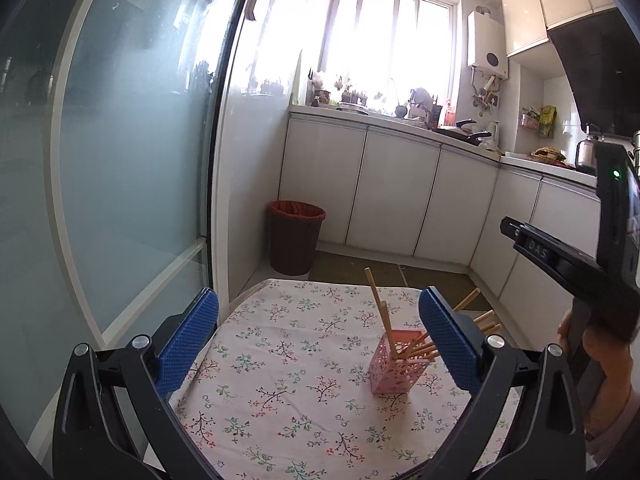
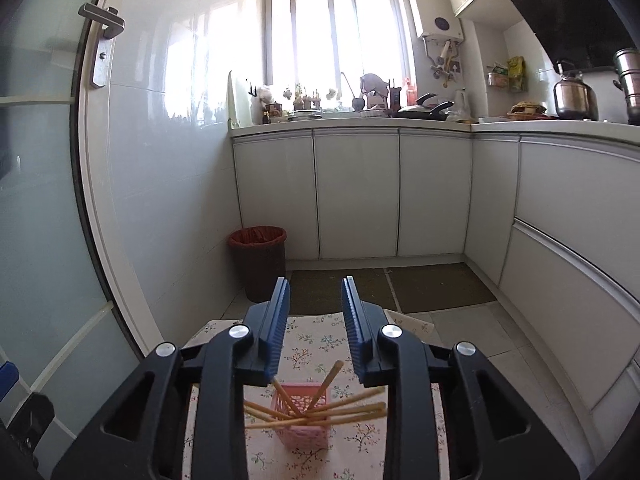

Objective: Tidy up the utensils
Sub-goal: 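Move both open tools down to the black gold-banded chopsticks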

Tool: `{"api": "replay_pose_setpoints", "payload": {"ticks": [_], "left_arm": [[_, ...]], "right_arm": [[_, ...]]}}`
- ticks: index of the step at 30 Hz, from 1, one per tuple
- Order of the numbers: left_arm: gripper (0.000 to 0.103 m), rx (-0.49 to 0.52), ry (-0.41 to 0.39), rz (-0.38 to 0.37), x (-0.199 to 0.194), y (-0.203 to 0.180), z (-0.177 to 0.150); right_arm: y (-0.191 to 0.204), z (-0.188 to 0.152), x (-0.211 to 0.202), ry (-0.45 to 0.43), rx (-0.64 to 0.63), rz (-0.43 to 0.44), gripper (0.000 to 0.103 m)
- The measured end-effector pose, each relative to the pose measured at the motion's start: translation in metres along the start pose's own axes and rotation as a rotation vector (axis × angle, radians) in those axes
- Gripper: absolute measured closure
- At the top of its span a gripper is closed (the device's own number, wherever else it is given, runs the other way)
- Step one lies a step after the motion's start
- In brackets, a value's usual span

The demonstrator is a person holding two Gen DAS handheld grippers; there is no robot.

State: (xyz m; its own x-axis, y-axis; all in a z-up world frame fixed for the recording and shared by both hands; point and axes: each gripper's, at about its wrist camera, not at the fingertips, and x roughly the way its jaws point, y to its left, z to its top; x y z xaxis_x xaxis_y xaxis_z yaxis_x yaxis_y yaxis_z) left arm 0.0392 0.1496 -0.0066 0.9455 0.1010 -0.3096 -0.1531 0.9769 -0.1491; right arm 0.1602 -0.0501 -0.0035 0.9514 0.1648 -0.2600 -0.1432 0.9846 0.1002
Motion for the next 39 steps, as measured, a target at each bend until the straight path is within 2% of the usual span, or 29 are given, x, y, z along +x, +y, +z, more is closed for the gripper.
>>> {"api": "replay_pose_setpoints", "payload": {"ticks": [5,8,11,18,23,25,30,33,36,39], "left_arm": [[0.007,-0.015,0.018,-0.016,-0.012,-0.013,0.008],[0.007,0.01,0.059,-0.041,-0.013,-0.031,0.005],[0.007,0.057,0.062,-0.06,-0.02,-0.05,0.0],[0.007,0.113,0.043,-0.073,-0.035,-0.073,0.0],[0.007,0.151,0.091,-0.082,-0.027,-0.084,-0.008],[0.007,0.196,0.138,-0.102,-0.02,-0.093,-0.016],[0.007,0.297,0.356,-0.183,0.011,-0.113,-0.047],[0.007,0.362,0.446,-0.189,0.029,-0.122,-0.069],[0.007,0.414,0.596,-0.238,0.051,-0.133,-0.094],[0.007,0.453,0.654,-0.245,0.068,-0.137,-0.11]], "right_arm": [[-0.026,-0.011,-0.045,0.015,0.04,-0.036,0.037],[-0.042,-0.019,-0.064,0.036,0.065,-0.048,0.022],[-0.05,-0.026,-0.083,0.02,0.058,-0.082,0.014],[-0.068,-0.039,-0.117,0.0,0.059,-0.158,0.007],[-0.09,-0.05,-0.13,0.037,0.089,-0.194,0.007],[-0.099,-0.057,-0.13,0.076,0.106,-0.188,0.007],[-0.126,-0.093,-0.127,0.238,0.212,-0.146,0.007],[-0.133,-0.112,-0.124,0.307,0.252,-0.138,0.007],[-0.137,-0.126,-0.119,0.369,0.278,-0.123,0.007],[-0.143,-0.136,-0.112,0.426,0.315,-0.117,0.007]]}}
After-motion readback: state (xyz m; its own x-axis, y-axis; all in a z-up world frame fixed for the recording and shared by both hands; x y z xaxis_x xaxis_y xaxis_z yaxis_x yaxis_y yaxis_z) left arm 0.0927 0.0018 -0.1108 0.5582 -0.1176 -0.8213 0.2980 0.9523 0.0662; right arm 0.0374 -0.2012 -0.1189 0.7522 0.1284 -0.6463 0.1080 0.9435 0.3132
